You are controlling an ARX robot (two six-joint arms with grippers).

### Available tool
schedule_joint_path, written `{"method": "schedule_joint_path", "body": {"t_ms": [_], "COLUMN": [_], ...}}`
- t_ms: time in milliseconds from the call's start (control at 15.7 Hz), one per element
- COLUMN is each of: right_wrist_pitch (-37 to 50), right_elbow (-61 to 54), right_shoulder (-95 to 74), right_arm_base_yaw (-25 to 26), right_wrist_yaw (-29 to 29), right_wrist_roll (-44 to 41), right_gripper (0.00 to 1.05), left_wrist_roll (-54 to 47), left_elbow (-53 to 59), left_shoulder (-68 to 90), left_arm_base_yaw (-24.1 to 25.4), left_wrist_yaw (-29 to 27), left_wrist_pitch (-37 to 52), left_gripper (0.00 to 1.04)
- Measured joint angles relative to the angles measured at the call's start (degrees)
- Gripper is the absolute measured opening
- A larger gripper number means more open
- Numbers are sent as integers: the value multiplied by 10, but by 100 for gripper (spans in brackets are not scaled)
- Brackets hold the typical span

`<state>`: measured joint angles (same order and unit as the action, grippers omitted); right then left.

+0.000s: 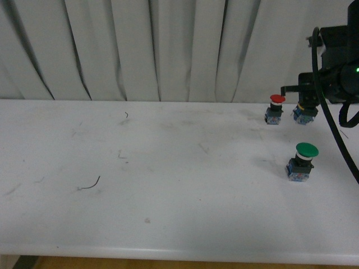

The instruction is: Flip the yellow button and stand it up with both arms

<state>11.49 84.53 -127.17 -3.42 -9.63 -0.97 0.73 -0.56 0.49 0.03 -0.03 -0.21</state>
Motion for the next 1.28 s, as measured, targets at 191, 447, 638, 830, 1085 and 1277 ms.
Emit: {"method": "schedule_joint_path", "body": {"t_ms": [191, 447, 638, 830, 1085, 1277], "right_wrist_pitch": [-23, -59, -67, -67, -64, -61], "right_elbow": [32, 121, 144, 144, 145, 145], "right_shoulder": [-44, -103, -127, -141, -142, -143], "right_arm_base_yaw": [-3, -8, -9, -15, -19, -22], "right_wrist_yaw": [-2, -11, -22, -23, -23, -27], "right_wrist_roll": [8, 11, 6, 4, 0, -5], "right_gripper": [36, 36, 36, 36, 36, 36], "left_wrist_roll": [0, 0, 0, 0, 0, 0], "left_elbow": [0, 0, 0, 0, 0, 0], "left_shoulder": [0, 0, 0, 0, 0, 0], "left_arm_base_yaw": [0, 0, 0, 0, 0, 0], "left_wrist_yaw": [0, 0, 0, 0, 0, 0], "left_wrist_pitch": [0, 0, 0, 0, 0, 0], "left_gripper": [98, 98, 98, 98, 98, 98]}}
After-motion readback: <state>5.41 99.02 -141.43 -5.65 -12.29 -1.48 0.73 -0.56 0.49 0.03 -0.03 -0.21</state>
